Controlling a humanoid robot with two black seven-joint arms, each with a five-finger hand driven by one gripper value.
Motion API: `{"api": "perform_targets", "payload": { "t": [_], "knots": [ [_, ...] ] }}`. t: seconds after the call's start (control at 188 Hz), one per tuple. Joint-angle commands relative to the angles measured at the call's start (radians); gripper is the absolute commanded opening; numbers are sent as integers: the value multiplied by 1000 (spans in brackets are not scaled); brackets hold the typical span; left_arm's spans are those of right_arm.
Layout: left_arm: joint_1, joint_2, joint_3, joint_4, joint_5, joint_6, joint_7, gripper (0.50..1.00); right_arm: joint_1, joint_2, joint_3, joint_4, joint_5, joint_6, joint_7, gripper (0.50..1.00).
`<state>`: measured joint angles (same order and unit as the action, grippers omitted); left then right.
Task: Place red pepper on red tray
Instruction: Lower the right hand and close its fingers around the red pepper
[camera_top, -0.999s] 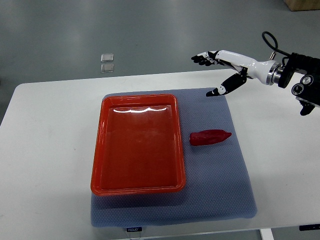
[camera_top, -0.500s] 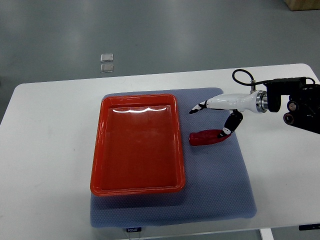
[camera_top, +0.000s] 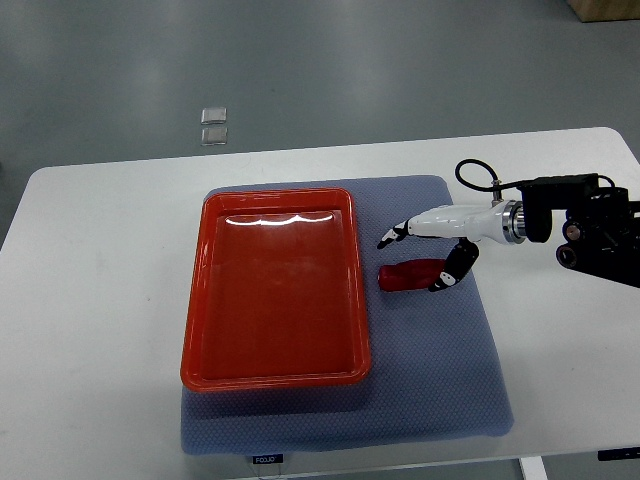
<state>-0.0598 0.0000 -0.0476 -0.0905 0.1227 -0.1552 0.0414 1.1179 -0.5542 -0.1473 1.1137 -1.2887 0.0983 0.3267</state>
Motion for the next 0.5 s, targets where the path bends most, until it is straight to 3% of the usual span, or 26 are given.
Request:
{"api": "perform_targets", "payload": {
  "t": [0.0,0.319,0.431,0.494],
  "knots": [
    [0,0,0,0,0,-1,0,1000,-9,2,-2,0,-3,-2,0,815],
    [0,0,0,0,0,0,0,1000,-23,3,-2,0,-11,-2,0,793],
    [0,0,0,0,0,0,2,1000,-24,3,-2,0,-17,-2,0,754],
    [0,0,0,0,0,0,0,1000,-30,8,-2,0,-23,-2,0,705]
  ]
}}
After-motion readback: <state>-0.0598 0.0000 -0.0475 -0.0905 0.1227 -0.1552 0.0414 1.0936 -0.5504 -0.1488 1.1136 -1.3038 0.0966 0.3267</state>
